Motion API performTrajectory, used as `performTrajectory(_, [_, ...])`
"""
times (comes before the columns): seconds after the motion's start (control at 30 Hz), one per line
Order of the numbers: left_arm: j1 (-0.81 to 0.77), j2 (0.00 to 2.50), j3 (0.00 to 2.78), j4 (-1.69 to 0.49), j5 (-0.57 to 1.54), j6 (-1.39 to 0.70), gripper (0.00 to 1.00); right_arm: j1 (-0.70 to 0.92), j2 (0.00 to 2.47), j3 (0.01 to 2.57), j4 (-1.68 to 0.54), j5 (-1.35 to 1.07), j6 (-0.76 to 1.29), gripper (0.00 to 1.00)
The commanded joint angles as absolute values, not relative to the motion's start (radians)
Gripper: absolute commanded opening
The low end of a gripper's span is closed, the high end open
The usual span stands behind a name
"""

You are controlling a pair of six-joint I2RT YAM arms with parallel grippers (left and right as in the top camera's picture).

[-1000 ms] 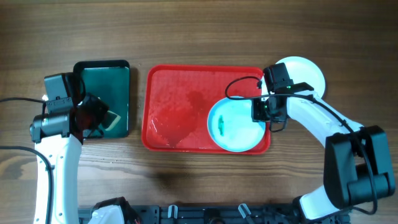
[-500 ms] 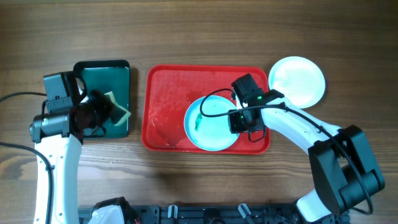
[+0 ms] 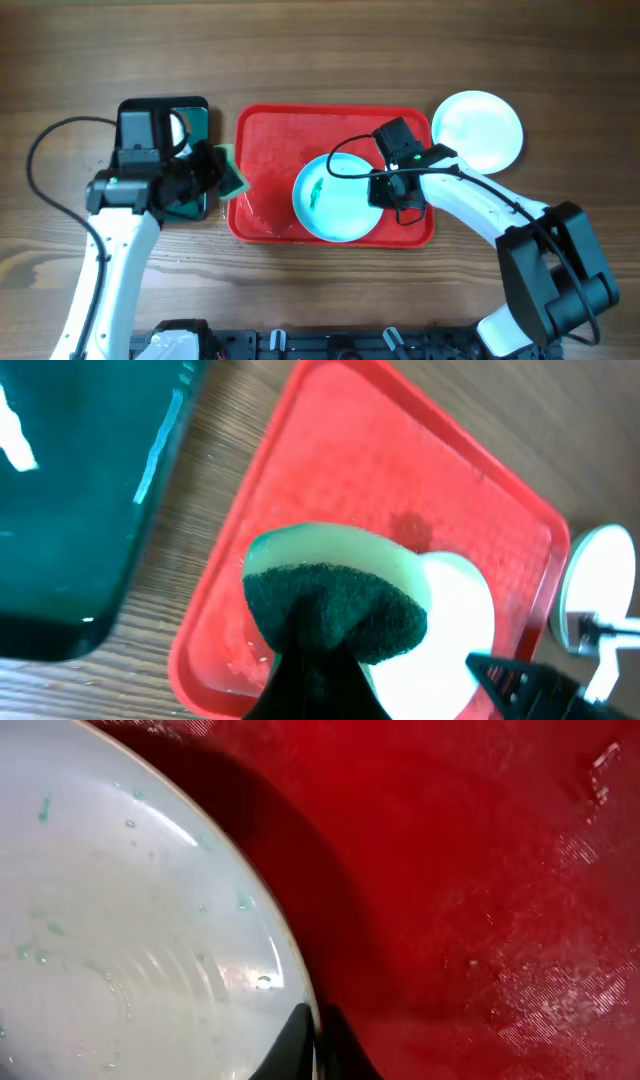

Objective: Clean dirty plates on tray and stack at the side
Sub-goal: 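Bring the sponge with the left gripper onto the last plate, then scrub the last plate with the sponge while the right gripper holds it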

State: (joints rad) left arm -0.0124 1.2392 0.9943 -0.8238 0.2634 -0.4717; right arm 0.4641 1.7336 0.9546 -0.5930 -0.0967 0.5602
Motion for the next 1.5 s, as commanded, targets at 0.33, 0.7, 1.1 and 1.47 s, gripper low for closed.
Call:
performTrajectory(0.33, [-0.373,1.547,0.995,-0.671,0.284,-0.448,0.04,0.464,1.794,0.863,-0.403,-0.262,0.448,0.04])
performTrajectory(0.7, [-0.515,1.785,0.995,-0.493,0.279,-0.487,0.04,0.464,1.813,0.863,-0.379,-0.209,0.497,0.04])
performTrajectory(1.1, [-0.517,1.848,0.995,-0.575,-0.407,-0.486,0.04,0.464,1.813,0.863,-0.378,-0.208,0.497,0.04])
performTrajectory(1.47, [-0.517,1.669,0.995,-0.589,-0.267,-0.486,0.04,0.464,1.813,0.863,-0.377,-0.205,0.498,0.04])
